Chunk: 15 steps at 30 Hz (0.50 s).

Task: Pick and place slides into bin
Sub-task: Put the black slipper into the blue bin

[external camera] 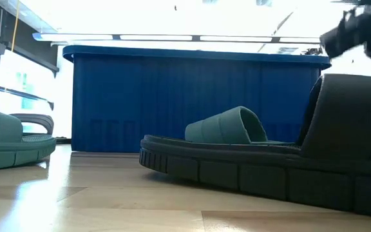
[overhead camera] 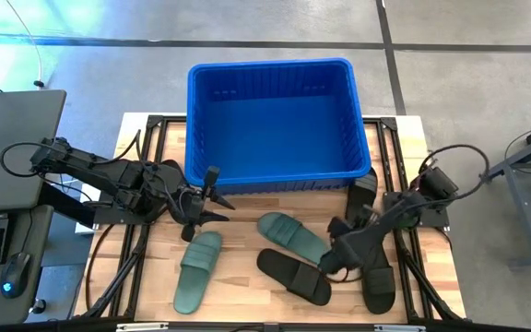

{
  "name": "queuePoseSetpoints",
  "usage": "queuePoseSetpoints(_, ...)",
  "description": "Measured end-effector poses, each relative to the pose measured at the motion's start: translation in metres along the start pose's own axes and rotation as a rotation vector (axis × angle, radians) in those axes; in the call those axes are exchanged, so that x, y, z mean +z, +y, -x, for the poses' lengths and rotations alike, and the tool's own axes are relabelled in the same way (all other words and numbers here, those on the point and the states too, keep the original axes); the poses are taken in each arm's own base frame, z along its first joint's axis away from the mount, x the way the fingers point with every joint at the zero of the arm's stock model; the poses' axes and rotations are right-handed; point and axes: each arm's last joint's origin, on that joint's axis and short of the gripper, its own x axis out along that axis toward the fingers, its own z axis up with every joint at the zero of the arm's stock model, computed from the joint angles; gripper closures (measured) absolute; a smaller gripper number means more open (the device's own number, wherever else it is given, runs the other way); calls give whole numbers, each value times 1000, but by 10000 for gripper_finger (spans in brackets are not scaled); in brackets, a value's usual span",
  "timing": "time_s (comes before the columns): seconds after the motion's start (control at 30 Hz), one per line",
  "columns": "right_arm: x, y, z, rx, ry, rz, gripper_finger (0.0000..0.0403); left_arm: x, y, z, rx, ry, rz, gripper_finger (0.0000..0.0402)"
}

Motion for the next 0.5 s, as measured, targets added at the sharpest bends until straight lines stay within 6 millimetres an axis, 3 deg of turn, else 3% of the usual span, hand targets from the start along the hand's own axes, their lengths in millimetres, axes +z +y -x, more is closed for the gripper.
queuePoseSetpoints(0.1,-12,8,22,80,-42,4,263,-1,-1,0,-6,11,21,275)
queuePoseSetpoints(0.23,-31,19,32,159,-44,1,263,-4,-2,-1,-16,32,23,275)
queuePoseSetpoints(0.37,-48,23,22,120,-88,-34,263,-9,-5,-3,-25,51,35,275)
queuePoseSetpoints(0.5,-50,20,0,15,-170,-15,263,-12,-6,-4,-29,61,48,275)
